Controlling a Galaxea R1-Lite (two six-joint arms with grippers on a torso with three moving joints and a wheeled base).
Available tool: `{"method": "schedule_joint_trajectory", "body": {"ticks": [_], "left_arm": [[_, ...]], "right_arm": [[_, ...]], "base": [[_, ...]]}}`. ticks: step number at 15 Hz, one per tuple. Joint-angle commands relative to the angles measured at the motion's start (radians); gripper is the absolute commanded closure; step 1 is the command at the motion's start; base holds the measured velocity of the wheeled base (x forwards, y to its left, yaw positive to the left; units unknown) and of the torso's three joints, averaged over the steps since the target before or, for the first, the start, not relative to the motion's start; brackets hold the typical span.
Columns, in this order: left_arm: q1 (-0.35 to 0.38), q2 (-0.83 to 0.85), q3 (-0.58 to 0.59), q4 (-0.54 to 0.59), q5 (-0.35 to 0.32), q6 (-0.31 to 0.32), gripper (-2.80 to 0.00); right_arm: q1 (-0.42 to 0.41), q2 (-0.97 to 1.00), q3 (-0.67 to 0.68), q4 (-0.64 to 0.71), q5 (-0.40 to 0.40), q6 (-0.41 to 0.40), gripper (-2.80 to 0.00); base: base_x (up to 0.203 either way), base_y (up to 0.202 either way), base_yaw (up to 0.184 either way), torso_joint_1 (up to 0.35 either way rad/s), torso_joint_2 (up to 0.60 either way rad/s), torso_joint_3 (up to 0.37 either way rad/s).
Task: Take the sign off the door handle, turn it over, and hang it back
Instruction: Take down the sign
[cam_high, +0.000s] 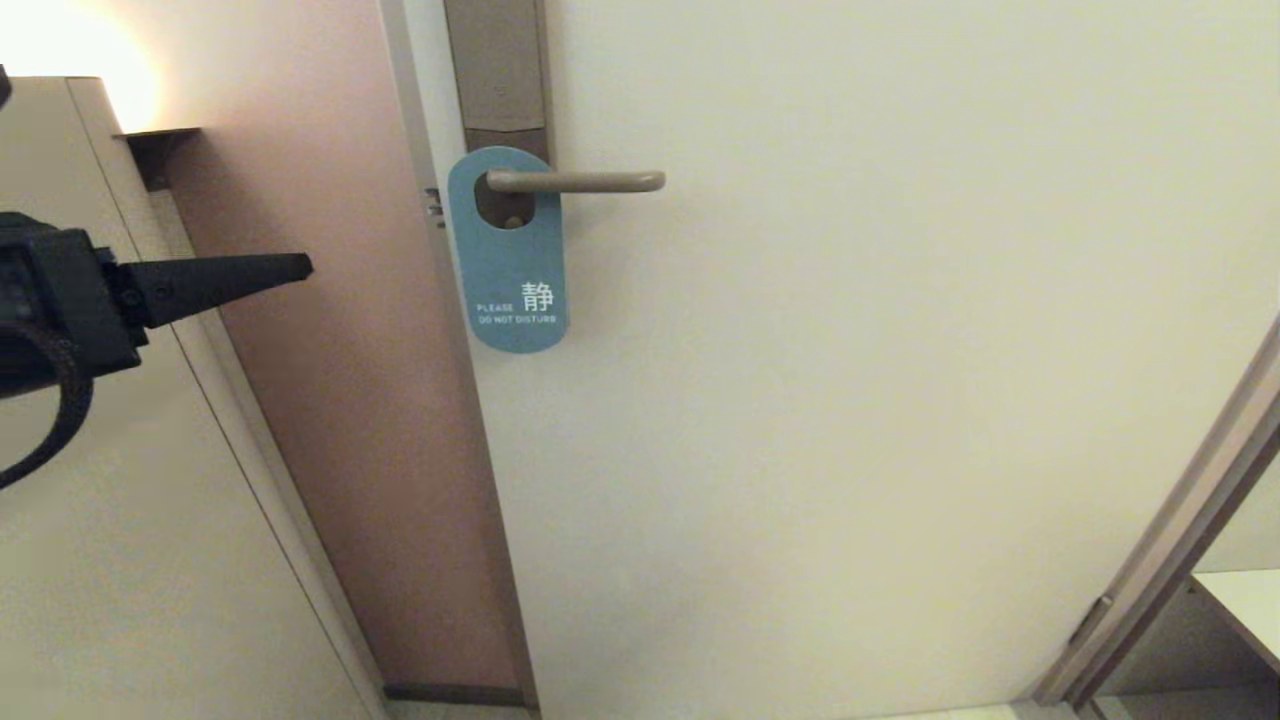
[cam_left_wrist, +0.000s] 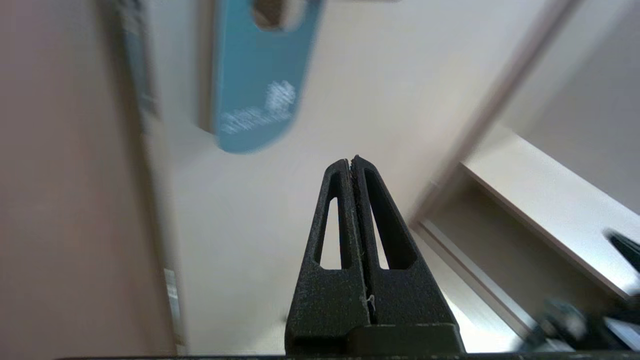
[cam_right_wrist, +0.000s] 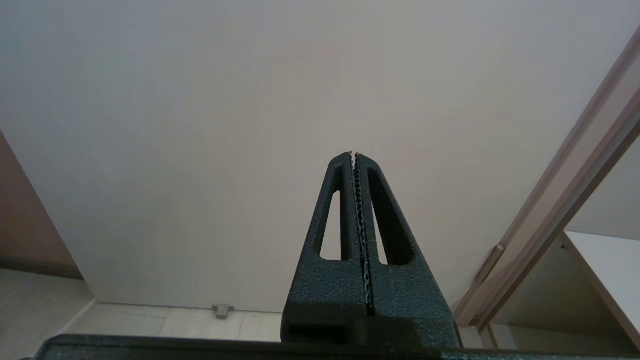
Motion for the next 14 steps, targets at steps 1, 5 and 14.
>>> {"method": "schedule_joint_trajectory", "body": {"ticks": [1, 5, 14], "left_arm": [[0.002, 0.045, 0.009, -0.001, -0.035, 0.0, 0.0], [0.003, 0.127, 0.011, -0.039, -0.122, 0.002, 0.0], [0.04, 0.292, 0.007, -0.166, -0.297, 0.006, 0.0]], "right_arm": [[0.0, 0.001, 0.0, 0.0, 0.001, -0.001, 0.0], [0.0, 0.001, 0.0, 0.0, 0.001, 0.0, 0.0], [0.0, 0.001, 0.0, 0.0, 0.001, 0.001, 0.0]], "base": [[0.0, 0.0, 0.0, 0.0, 0.0, 0.0], [0.0, 0.0, 0.0, 0.0, 0.0, 0.0], [0.0, 0.0, 0.0, 0.0, 0.0, 0.0]]}}
